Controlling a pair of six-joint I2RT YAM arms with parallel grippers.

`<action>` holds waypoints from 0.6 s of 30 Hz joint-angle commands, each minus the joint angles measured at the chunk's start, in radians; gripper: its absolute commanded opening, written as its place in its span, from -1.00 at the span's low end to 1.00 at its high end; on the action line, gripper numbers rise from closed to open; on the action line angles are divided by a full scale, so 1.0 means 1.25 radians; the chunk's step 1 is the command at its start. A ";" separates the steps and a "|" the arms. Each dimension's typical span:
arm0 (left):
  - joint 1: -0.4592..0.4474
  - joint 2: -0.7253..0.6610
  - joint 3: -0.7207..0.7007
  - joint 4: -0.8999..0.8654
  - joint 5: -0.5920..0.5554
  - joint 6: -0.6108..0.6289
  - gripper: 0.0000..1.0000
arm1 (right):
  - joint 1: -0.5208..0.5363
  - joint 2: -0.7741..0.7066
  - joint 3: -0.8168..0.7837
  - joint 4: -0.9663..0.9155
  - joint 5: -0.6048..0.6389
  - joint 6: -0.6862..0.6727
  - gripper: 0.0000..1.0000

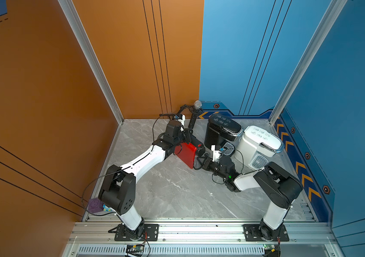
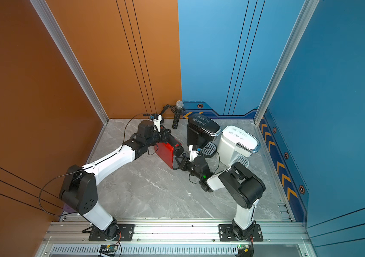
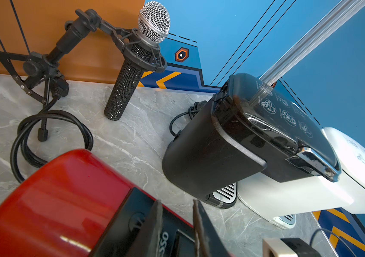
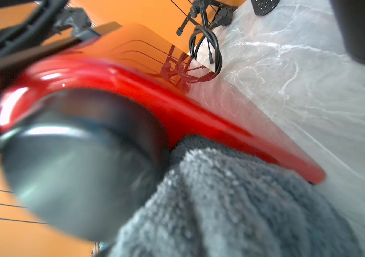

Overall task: Wipe the surface of a coffee machine
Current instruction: Adjust the coffee machine at the center of the board.

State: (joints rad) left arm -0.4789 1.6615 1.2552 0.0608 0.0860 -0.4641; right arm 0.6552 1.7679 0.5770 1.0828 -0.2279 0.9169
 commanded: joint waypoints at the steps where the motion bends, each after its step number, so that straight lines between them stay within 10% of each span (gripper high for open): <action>1: -0.003 0.034 -0.045 -0.157 0.001 -0.006 -0.47 | 0.013 -0.051 -0.023 0.077 0.033 -0.039 -1.00; 18: -0.002 0.027 -0.051 -0.158 0.014 -0.005 -0.47 | 0.005 0.369 0.215 0.159 0.010 0.062 -1.00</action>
State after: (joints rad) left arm -0.4789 1.6566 1.2495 0.0620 0.0898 -0.4637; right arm 0.6666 2.1696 0.7746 1.2736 -0.2092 0.9527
